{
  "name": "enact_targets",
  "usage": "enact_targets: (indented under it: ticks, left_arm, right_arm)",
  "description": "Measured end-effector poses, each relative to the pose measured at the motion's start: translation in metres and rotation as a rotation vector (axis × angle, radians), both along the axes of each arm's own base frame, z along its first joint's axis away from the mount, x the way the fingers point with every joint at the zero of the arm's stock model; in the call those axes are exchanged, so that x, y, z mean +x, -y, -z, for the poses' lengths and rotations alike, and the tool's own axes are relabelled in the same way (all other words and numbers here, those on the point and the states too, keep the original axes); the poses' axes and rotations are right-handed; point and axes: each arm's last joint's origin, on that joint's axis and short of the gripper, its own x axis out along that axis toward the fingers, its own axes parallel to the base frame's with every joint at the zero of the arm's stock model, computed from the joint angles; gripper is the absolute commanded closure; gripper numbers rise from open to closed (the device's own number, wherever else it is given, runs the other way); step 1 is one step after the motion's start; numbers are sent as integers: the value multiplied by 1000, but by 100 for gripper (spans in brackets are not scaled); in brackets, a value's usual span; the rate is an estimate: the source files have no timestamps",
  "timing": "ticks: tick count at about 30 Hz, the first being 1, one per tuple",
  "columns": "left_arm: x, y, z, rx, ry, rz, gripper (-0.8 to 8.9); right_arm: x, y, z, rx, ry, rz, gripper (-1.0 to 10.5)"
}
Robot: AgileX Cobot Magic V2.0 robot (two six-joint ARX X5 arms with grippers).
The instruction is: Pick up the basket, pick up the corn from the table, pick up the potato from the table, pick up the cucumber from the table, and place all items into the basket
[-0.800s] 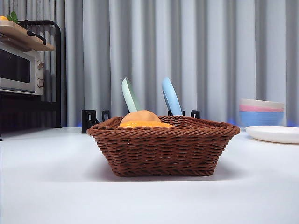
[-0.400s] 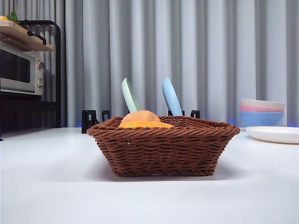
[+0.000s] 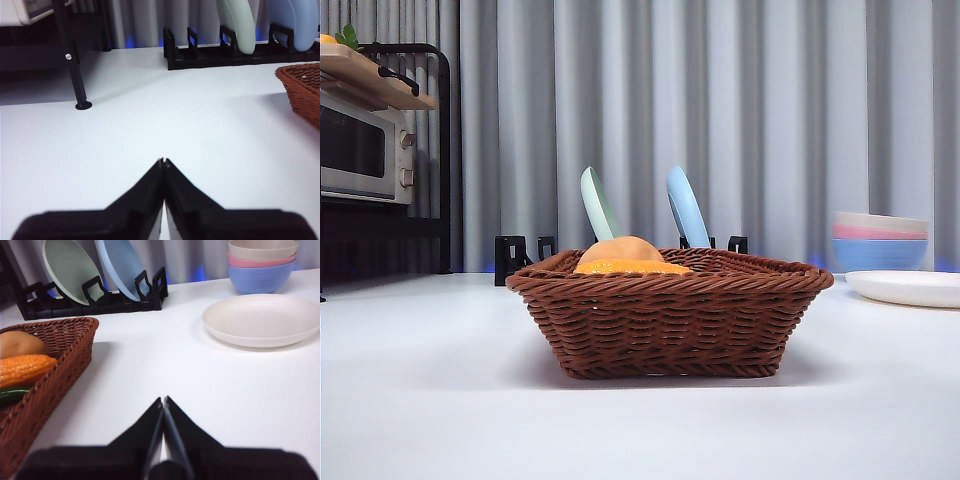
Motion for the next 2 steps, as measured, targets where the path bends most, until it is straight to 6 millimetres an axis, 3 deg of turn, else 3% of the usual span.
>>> enact_targets:
  ticks: [2]
  left_arm:
    - [0, 0, 0, 0, 0, 0, 814]
  right_arm:
    - [0, 0, 0, 0, 0, 0, 945]
